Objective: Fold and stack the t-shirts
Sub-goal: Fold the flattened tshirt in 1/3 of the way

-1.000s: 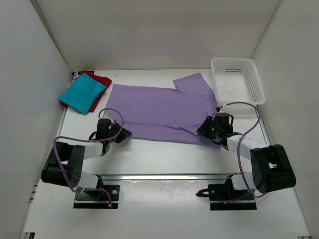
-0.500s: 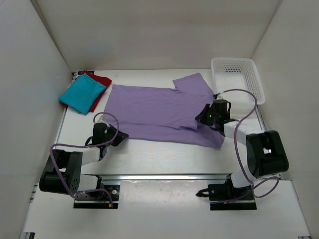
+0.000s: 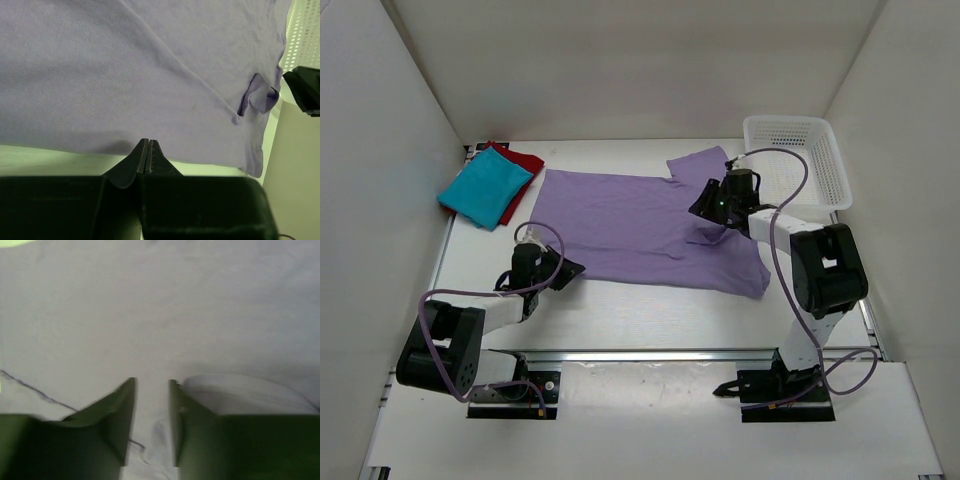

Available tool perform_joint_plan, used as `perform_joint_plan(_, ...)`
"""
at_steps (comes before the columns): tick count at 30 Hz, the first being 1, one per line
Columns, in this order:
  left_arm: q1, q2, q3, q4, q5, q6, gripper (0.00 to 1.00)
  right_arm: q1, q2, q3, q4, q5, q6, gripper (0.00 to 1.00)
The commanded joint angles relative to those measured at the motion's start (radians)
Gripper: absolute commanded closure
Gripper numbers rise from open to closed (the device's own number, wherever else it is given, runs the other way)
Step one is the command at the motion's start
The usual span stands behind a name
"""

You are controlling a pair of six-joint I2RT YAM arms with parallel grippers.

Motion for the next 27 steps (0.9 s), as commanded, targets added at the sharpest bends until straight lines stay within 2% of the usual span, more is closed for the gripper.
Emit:
perform_joint_plan(1,0.005,-0.024,0.020,0.020,-0.003,-0.004,0.93,0.032,-0.029,0.050,0.006,0.033,-0.038,0.64)
perform_joint_plan(2,0.005,-0.025,0.025,0.021,-0.007,-0.010,0.94,0.034,-0.047,0.050,-0.009,0.052,-0.068,0.59)
perform_joint_plan(4,-0.017,-0.017,0.034,0.024,-0.014,-0.007,0.94,0.046,-0.093,0.022,-0.031,0.105,-0.102,0.57)
perform_joint_plan(5,-0.032,-0.014,0.042,0.021,-0.025,-0.008,0.93,0.045,-0.142,-0.028,-0.022,0.125,-0.107,0.64)
perform_joint_plan(6,-0.047,-0.001,0.046,0.034,-0.030,-0.014,0.93,0.048,-0.186,-0.086,0.004,0.123,-0.099,0.79)
perform_joint_plan(7,-0.073,0.007,0.057,0.040,-0.037,-0.019,0.93,0.048,-0.206,-0.144,0.021,0.122,-0.101,0.86)
perform_joint_plan(8,-0.080,0.022,0.063,0.044,-0.040,-0.017,0.93,0.037,-0.249,-0.174,0.024,0.132,-0.087,1.00)
perform_joint_plan(13,-0.149,0.107,0.117,0.086,-0.028,-0.043,0.94,-0.007,-0.358,-0.372,0.037,0.116,-0.084,1.00)
perform_joint_plan(16,-0.166,0.137,0.127,0.100,-0.039,-0.045,0.94,-0.023,-0.369,-0.416,0.038,0.104,-0.087,1.00)
perform_joint_plan(21,-0.147,0.182,0.144,0.104,-0.034,-0.028,0.94,-0.041,-0.300,-0.406,0.046,0.070,-0.073,1.00)
perform_joint_plan(27,-0.060,0.213,0.138,0.103,-0.017,-0.017,0.95,-0.056,-0.173,-0.294,0.106,0.044,-0.068,1.00)
